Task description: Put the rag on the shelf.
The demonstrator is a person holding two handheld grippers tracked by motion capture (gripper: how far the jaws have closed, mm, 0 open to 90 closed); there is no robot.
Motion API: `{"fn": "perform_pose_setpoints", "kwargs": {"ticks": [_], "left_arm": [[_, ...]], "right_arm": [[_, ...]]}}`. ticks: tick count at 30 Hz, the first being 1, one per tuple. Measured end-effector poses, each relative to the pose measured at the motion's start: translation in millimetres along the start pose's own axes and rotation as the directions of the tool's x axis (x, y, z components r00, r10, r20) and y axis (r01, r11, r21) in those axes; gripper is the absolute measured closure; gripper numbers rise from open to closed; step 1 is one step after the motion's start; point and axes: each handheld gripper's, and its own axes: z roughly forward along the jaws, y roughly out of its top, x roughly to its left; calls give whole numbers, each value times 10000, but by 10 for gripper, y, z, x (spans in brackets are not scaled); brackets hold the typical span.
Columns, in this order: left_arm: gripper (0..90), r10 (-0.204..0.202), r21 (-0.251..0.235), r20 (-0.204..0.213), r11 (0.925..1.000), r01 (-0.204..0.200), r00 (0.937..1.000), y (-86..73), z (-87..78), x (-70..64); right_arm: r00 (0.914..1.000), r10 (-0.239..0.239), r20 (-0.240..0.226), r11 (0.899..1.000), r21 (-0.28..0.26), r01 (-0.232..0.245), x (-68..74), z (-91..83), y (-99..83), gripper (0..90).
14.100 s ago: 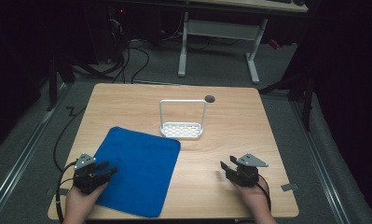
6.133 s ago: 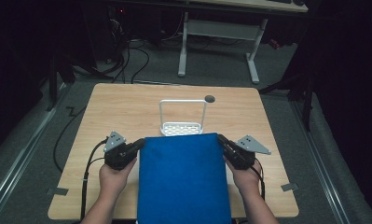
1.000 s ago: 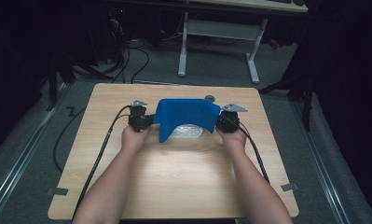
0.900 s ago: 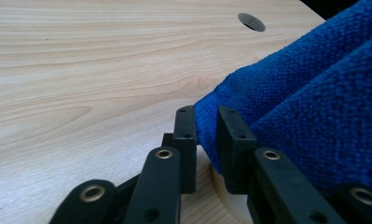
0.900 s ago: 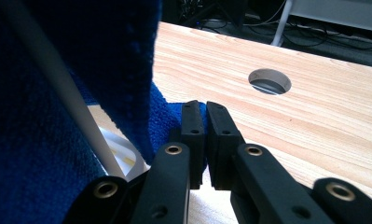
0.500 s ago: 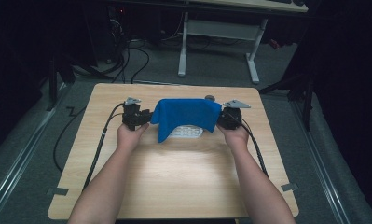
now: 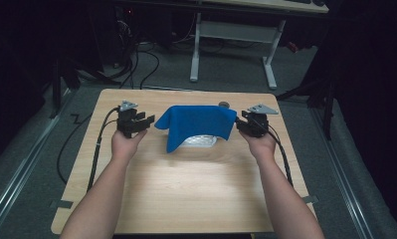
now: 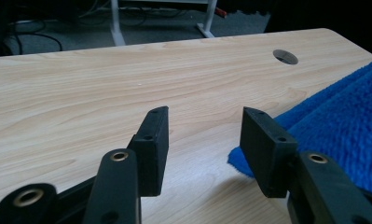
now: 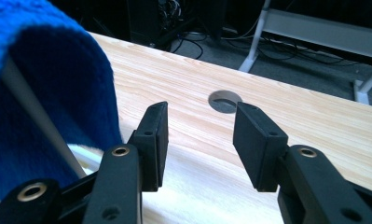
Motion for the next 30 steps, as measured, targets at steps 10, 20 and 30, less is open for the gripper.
{"fn": "perform_pose_setpoints", "kwargs": {"ticks": [10,20,30], "left_arm": [[460,-83,-280,-62,9996,81,9999,-244,-339,99],[394,41,27,28,10000,-41,10000,-591,-707,52],[368,211,214,97,9995,-213,9997,-1032,-1138,-151]], "right_arm": [[10000,2,78,9998,-194,-1,-115,-287,-159,489],[9973,-735,-25,9971,195,735,16,-594,-301,377],[9905,-1377,-34,9900,-328,1375,316,-1004,-524,361]]}}
